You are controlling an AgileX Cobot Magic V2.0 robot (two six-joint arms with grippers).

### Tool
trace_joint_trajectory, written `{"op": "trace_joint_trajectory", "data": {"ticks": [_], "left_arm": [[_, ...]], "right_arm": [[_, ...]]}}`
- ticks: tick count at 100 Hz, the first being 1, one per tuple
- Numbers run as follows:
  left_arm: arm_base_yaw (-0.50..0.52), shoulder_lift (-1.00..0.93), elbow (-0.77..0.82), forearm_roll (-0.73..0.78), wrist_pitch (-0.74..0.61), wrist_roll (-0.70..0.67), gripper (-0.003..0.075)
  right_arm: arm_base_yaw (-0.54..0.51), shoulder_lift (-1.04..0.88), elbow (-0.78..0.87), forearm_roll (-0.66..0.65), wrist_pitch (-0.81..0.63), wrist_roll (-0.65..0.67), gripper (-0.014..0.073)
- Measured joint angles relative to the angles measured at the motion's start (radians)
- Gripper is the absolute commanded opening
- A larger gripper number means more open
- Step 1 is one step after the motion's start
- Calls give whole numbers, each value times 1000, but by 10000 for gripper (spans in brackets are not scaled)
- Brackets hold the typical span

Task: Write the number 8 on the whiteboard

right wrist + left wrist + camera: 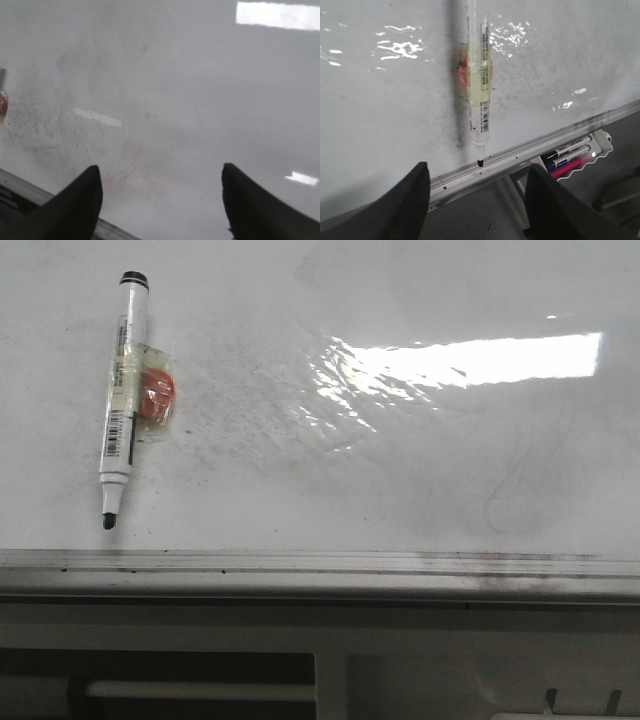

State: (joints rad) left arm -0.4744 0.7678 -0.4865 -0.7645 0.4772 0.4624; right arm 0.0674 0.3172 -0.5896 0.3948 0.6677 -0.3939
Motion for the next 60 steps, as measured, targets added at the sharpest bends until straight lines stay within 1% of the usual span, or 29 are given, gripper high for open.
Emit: {"op": "trace_joint_trajectory", "data": {"ticks": [19, 35, 47, 54, 58, 59, 60], "left_arm": [[-102, 131, -2, -77, -176, 8, 377], [-159, 222, -15, -97, -226, 9, 367], [-179, 266, -19, -105, -268, 9, 363], [-182, 286, -19, -112, -288, 9, 310], [-182, 295, -19, -115, -295, 9, 243], [-182, 299, -19, -114, -296, 9, 243], [-182, 302, -19, -114, -298, 9, 220]], "right_arm": [[9, 37, 0, -2, -27, 0, 449], [9, 41, 0, -4, -44, 0, 449], [9, 41, 0, -4, -44, 0, 449], [9, 41, 0, -4, -46, 0, 449], [9, 41, 0, -4, -46, 0, 449], [9, 41, 0, -4, -46, 0, 449], [9, 41, 0, -4, -46, 0, 449]]}}
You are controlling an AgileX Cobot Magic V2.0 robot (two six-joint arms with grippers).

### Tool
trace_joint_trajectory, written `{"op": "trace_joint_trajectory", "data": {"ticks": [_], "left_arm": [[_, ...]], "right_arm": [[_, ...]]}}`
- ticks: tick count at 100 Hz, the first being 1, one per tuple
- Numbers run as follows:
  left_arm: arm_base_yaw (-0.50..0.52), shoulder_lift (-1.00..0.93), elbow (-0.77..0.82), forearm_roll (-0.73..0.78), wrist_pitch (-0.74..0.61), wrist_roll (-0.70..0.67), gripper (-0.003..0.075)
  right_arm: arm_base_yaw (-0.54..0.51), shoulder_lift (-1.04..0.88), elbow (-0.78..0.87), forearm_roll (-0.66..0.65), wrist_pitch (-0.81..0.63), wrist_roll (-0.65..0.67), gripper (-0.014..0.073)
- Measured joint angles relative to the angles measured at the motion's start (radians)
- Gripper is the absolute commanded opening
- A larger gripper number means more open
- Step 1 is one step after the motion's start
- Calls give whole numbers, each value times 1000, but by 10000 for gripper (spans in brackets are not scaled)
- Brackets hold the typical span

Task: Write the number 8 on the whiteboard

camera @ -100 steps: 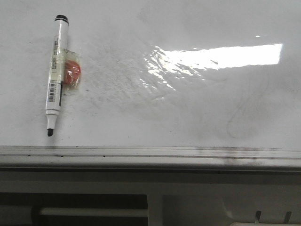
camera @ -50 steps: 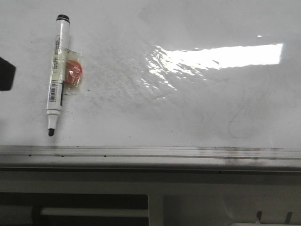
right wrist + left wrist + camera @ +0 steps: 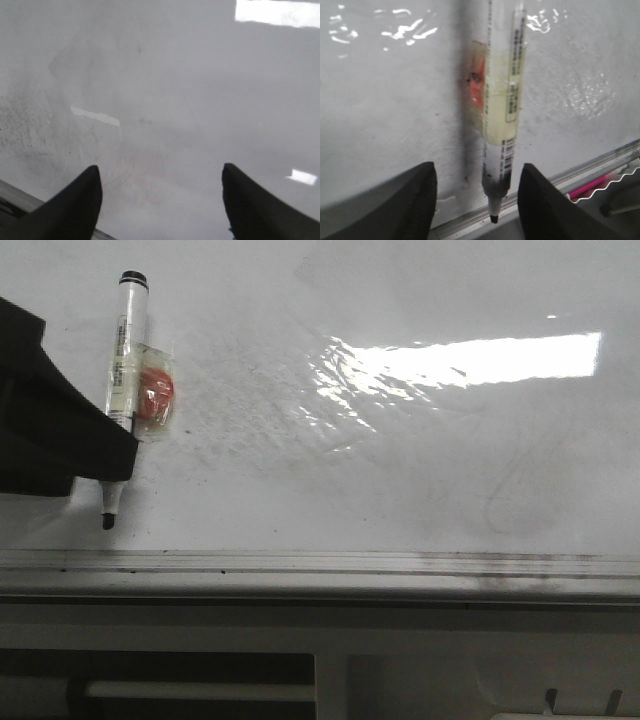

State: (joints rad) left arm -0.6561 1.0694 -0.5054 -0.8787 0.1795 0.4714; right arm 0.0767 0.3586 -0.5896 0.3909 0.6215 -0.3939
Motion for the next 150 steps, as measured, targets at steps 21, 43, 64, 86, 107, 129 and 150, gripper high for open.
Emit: {"op": "trace_joint_trajectory", "data": {"ticks": [21, 43, 64, 86, 107, 129, 150], "left_arm": [[-2, 17, -2, -2, -7, 1, -20], [-2, -14, -56, -2, 130, 158, -20], [-22, -135, -115, 6, 389, 577, -20], [-41, -183, -118, 14, 454, 716, -20], [-41, -183, -118, 16, 460, 724, -20], [-41, -183, -118, 14, 486, 738, -20], [-41, -183, -118, 7, 489, 740, -20]], "right_arm": [[7, 0, 0, 0, -2, 0, 449], [56, 3, -7, 56, 7, -65, 449], [144, 96, -44, 387, 171, -534, 449], [297, 293, -89, 514, 189, -746, 449], [493, 532, -196, 524, 120, -794, 450], [640, 734, -289, 531, -22, -801, 450], [684, 855, -329, 533, -41, -802, 430]]}}
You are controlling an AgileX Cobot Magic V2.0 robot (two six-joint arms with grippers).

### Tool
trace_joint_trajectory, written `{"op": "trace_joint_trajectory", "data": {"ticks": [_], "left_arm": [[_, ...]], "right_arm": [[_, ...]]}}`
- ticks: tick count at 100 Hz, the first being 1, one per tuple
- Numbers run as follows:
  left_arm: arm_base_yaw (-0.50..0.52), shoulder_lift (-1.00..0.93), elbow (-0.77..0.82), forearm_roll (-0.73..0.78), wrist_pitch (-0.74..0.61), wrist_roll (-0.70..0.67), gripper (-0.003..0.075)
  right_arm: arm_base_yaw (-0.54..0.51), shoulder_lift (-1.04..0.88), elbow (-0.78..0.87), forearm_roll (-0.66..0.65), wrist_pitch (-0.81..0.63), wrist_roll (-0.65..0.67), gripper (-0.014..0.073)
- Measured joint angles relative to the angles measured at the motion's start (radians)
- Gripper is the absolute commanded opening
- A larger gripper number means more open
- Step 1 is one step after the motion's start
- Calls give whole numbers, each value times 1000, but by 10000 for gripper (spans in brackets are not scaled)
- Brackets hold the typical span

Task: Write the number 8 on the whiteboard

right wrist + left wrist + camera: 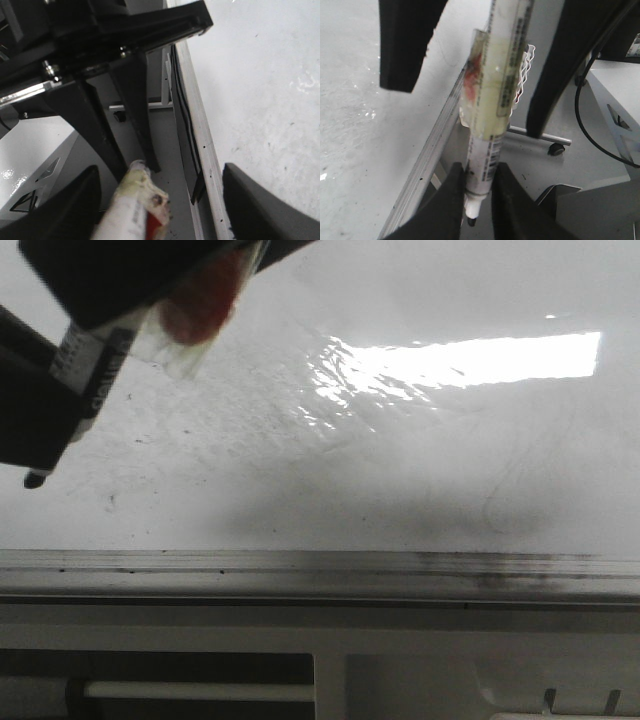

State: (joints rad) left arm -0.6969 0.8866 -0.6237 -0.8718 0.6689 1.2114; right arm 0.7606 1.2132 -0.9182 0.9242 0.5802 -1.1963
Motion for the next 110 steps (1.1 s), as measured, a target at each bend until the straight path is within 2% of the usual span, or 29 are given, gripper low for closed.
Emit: {"op": "trace_joint_trajectory", "data": {"ticks": [5, 9, 24, 27, 42, 47, 52, 60, 64, 65, 74, 79, 88, 99, 110], "left_arm": [[0, 0, 0, 9, 2, 0, -20], [0, 0, 0, 12, 2, 0, -20], [0, 2, 0, 18, 0, 0, -20], [0, 2, 0, 20, 0, 0, -20], [0, 2, 2, 23, 3, 0, -16], [0, 2, 2, 17, 8, 0, 13], [0, -3, 2, 11, 11, 0, 76], [0, -27, 2, -3, 14, -14, 244], [0, -54, 2, -17, 12, -43, 317], [0, -65, 0, -17, 12, -48, 356], [2, -144, -1, -9, 10, -133, 442], [9, -189, -1, 12, 10, -186, 438], [21, -281, 1, 66, 10, -288, 410], [42, -389, 16, 129, -11, -403, 337], [63, -490, 49, 159, -50, -474, 227]], "right_arm": [[4, 13, -2, 2, 2, 0, 387], [4, 18, -3, 5, 4, 0, 320], [4, 22, -6, 21, 13, 0, -30], [4, 22, -6, 23, 18, 0, -70], [5, 22, -6, 23, 44, 2, -60], [5, 22, -6, 23, 52, 8, -60], [3, 20, -10, 10, 61, 31, -60], [-8, 6, -35, -61, 100, 128, -60], [-16, -5, -54, -161, 151, 211, -60], [-19, -4, -60, -200, 162, 244, -60], [-27, -27, -131, -453, 314, 464, -59], [-30, -46, -176, -598, 384, 606, -55], [-30, -107, -233, -728, 415, 783, -36], [-9, -220, -233, -801, 329, 922, -36], [23, -329, -140, -924, 192, 1042, -36]]}}
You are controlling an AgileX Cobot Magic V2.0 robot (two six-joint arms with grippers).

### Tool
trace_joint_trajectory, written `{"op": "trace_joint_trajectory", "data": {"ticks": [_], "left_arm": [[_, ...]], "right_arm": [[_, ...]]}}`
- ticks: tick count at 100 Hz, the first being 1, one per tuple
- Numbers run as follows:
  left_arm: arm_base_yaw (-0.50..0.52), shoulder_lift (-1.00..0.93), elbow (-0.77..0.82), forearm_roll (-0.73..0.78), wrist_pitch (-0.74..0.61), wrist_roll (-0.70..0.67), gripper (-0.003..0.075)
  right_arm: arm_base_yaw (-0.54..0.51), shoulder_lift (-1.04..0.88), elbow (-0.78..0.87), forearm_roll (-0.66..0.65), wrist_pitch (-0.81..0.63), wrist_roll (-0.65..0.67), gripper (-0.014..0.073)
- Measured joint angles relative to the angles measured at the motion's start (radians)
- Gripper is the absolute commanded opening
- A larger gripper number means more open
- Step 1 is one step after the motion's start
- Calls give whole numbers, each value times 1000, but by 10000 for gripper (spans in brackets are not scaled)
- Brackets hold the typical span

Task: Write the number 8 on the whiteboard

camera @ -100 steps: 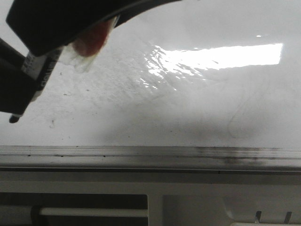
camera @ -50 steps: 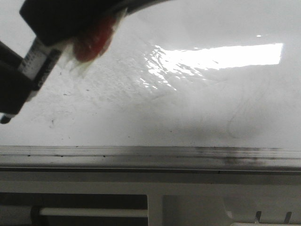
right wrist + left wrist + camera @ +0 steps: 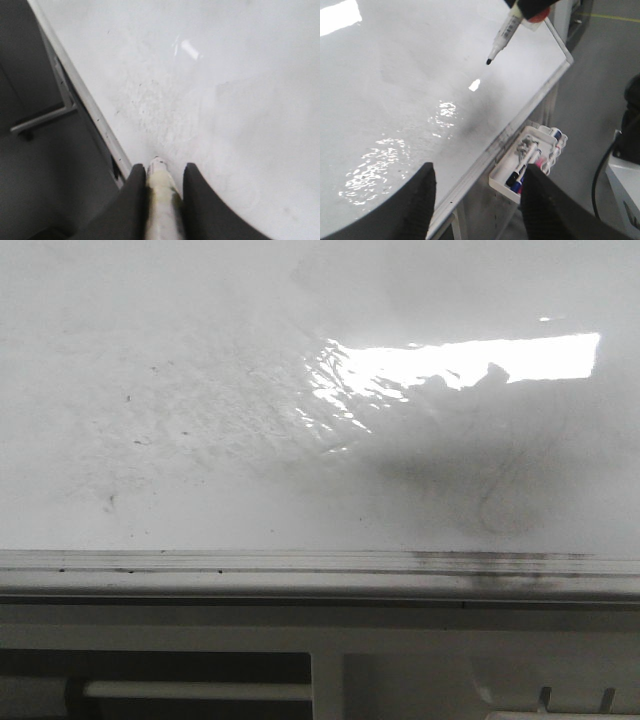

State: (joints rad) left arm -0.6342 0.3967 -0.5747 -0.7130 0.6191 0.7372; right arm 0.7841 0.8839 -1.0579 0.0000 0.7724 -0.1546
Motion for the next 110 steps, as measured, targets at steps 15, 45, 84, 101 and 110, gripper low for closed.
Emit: {"op": "trace_joint_trajectory", "data": {"ticks": [15, 45, 84, 101, 110], "left_arm": [[8, -85, 52, 5, -38, -40, 28], [8, -95, 77, -32, -50, -47, -20], [8, -95, 77, -40, -51, -49, -20], [8, -95, 77, -40, -51, -49, -20], [8, -95, 77, -40, -51, -49, -20]], "right_arm": [[9, -96, 221, -294, -151, 180, -36], [9, -69, 343, -571, -376, 305, -41], [-81, 4, 343, -614, -410, 323, -41], [-145, 12, 343, -620, -451, 358, -42], [-151, 38, 343, -622, -463, 383, -42]]}}
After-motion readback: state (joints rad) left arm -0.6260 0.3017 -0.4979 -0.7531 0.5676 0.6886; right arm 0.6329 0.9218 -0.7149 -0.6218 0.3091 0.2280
